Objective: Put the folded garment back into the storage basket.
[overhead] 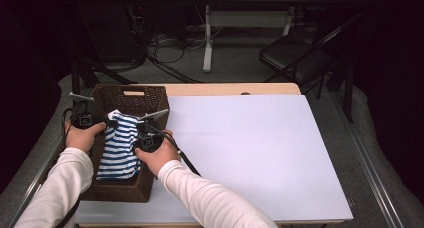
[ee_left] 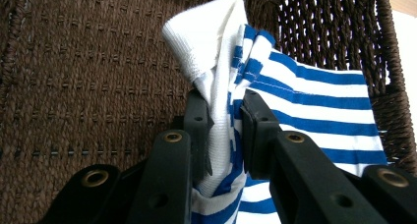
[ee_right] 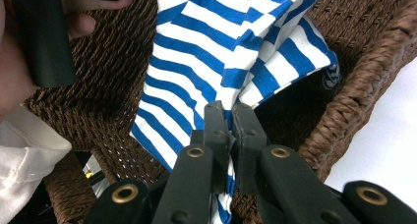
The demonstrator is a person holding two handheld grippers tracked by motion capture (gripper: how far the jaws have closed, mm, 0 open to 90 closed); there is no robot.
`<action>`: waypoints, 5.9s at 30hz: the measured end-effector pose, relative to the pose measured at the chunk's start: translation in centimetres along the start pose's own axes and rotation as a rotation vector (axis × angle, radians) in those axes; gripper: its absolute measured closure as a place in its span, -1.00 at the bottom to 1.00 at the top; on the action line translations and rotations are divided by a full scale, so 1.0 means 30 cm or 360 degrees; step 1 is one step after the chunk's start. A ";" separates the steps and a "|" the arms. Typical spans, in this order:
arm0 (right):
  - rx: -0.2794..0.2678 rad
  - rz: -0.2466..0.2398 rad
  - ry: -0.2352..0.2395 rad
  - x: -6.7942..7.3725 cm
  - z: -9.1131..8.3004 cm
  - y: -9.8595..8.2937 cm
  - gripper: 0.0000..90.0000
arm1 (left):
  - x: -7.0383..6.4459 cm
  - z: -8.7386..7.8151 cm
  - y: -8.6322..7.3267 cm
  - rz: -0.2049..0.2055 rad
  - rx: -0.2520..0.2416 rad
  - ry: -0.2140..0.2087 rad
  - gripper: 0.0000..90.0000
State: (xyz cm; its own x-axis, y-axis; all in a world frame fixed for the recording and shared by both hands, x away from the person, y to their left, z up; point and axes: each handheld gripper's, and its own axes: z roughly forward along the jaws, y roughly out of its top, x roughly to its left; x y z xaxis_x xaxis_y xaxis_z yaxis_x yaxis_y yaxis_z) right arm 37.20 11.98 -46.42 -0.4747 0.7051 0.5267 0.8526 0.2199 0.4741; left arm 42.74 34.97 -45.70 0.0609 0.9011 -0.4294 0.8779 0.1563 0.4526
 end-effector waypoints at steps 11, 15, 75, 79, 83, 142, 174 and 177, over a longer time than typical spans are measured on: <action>0.0013 -0.0008 -0.0024 0.003 0.000 0.000 0.89 | -0.003 0.008 -0.003 0.0016 0.0001 0.0024 0.65; -0.0005 -0.0019 -0.0003 0.008 0.001 -0.003 0.79 | -0.004 0.008 -0.004 0.0021 -0.0032 0.0039 0.46; -0.0244 -0.0652 -0.0107 0.110 -0.188 -0.026 -0.93 | -0.135 -0.022 -0.028 0.0313 -0.0238 0.0146 -0.74; -0.0233 -0.0645 -0.0158 0.111 -0.209 -0.030 -1.00 | -0.151 -0.021 -0.030 0.0324 -0.0245 0.0144 -0.82; -0.0231 -0.0660 -0.0211 0.108 -0.223 -0.033 -1.00 | -0.166 -0.020 -0.032 0.0335 -0.0244 0.0141 -0.93; -0.0383 -0.0478 -0.0592 -0.338 -0.623 -0.191 -1.00 | -0.546 0.044 -0.192 0.0907 -0.0148 -0.0043 -1.00; -0.0476 -0.0234 -0.0792 -0.658 -0.701 -0.417 -1.00 | -0.762 0.224 -0.390 0.1141 -0.0095 -0.0270 -1.00; -0.0474 -0.0222 -0.0808 -0.678 -0.700 -0.437 -1.00 | -0.758 0.245 -0.406 0.1131 -0.0087 -0.0277 -1.00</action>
